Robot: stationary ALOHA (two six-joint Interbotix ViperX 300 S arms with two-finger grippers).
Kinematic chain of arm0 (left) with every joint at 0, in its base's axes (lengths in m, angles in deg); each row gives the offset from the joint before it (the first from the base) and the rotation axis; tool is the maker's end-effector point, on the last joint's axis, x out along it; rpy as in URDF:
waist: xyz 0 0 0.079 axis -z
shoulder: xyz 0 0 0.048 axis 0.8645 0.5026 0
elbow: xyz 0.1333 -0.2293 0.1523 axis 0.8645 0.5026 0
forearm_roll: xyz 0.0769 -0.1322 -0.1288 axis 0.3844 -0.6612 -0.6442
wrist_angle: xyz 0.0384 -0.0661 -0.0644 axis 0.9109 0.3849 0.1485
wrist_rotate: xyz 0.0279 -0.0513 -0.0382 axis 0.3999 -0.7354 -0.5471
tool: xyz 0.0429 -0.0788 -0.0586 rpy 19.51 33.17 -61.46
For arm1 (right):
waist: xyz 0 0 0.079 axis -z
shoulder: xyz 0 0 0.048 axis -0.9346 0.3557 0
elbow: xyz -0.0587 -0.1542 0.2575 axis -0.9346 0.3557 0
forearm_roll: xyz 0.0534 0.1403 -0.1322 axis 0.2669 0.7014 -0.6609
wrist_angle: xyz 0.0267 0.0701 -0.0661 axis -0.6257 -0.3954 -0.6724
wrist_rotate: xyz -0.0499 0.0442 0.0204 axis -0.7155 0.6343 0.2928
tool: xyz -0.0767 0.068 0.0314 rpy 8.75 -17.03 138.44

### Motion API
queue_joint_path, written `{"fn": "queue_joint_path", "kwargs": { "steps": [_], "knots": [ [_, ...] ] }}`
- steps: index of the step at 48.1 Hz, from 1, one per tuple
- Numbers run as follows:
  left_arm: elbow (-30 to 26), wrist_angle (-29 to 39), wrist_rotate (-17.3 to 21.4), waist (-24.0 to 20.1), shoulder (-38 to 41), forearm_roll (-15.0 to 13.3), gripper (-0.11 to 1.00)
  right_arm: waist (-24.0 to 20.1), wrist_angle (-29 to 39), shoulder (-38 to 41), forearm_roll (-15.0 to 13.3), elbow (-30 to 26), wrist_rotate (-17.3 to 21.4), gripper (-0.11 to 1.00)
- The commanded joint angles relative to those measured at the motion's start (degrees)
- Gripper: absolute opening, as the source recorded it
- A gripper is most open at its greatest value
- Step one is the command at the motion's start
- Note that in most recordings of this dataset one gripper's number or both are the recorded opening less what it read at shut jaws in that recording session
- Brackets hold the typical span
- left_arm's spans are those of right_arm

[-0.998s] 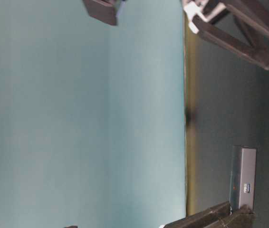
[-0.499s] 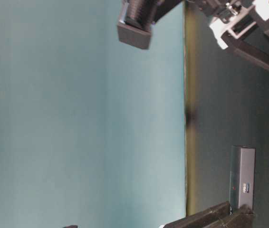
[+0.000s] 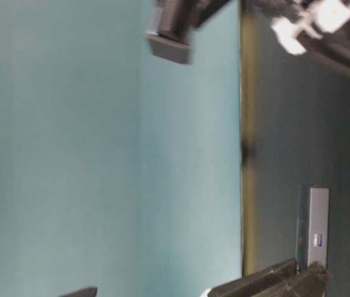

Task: Insert the LAN cable into the hub.
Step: 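Grasp the blue LAN cable behind its plug with the right gripper, then lift both objects and bring the plug toward the hub's port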

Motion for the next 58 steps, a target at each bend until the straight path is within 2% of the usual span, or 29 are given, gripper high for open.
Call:
{"fn": "queue_joint_path", "kwargs": {
  "steps": [1,9,14,30,58],
  "knots": [
    [-2.37,2.2,0.44,0.09,-0.79,0.26,0.28,1.67,1.67,-3.87,0.97,-0.62,0.53,0.13],
    [-4.31,5.8,1.41,0.09,-0.44,0.26,0.28,3.34,8.96,-5.62,0.97,-2.72,0.09,0.13],
    [-4.92,6.77,1.41,-0.18,-0.18,0.35,0.28,3.34,11.07,-5.19,0.97,-3.78,0.0,0.13],
    [-6.94,10.02,2.11,-1.23,1.14,0.26,0.28,2.37,11.6,-4.04,0.88,-6.5,0.0,0.13],
    [-7.21,10.11,2.99,-1.23,2.29,0.26,0.28,2.2,11.34,-3.43,0.88,-7.82,-0.09,0.13]
  ]
}}
